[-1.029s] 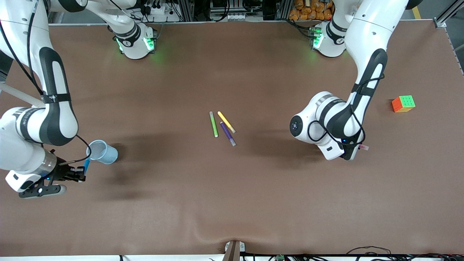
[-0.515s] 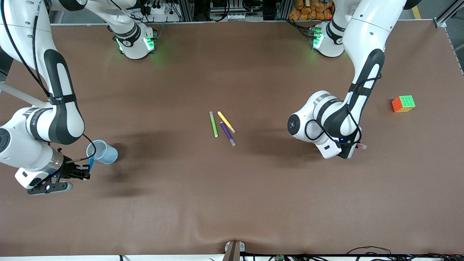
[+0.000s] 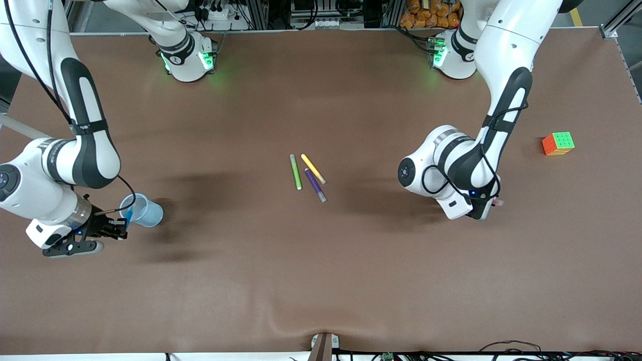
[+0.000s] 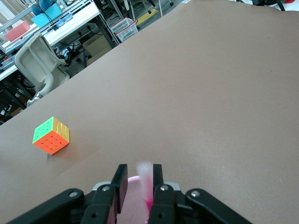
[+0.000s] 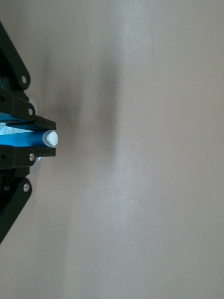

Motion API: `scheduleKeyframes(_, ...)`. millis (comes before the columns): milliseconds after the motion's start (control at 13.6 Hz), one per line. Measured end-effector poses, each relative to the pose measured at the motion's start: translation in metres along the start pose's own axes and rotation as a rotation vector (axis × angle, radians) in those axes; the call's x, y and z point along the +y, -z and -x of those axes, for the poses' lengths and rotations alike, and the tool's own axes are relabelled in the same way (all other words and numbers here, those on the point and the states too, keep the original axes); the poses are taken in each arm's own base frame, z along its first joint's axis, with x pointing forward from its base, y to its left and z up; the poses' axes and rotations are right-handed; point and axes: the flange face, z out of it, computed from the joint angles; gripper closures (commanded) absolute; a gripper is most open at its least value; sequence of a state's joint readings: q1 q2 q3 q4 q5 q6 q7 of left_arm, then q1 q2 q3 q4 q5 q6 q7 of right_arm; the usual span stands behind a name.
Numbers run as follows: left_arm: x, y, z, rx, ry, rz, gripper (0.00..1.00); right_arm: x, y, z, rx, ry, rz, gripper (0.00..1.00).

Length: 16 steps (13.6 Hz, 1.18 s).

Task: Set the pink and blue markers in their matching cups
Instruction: 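Lower the blue marker into the blue cup while the left gripper positions pink marker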

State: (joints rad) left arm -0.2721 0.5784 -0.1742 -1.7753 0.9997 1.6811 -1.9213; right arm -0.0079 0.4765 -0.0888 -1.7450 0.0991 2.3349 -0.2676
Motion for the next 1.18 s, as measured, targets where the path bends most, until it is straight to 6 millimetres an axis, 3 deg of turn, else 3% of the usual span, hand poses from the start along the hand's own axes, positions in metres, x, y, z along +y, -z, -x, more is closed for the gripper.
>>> scheduleKeyframes(588,-0.002,0.007,-0.008,0.005,0.002,-0.002,0.3,-0.002,-0.004,0.011,0.017,-0.001,0.004,1.0)
scheduleKeyframes(809,-0.005,0.015,-0.013,0.003,0.009,0.007,0.17,-0.003,-0.014,0.019,0.031,-0.003,0.01,0.99)
scheduleKeyframes(956,-0.005,0.021,-0.016,-0.007,0.017,0.014,0.16,-0.003,-0.018,0.021,0.027,-0.004,0.009,0.0)
scheduleKeyframes(1176,-0.008,0.032,-0.026,-0.069,0.008,0.016,0.15,-0.005,-0.017,0.022,0.02,-0.001,0.006,0.0)
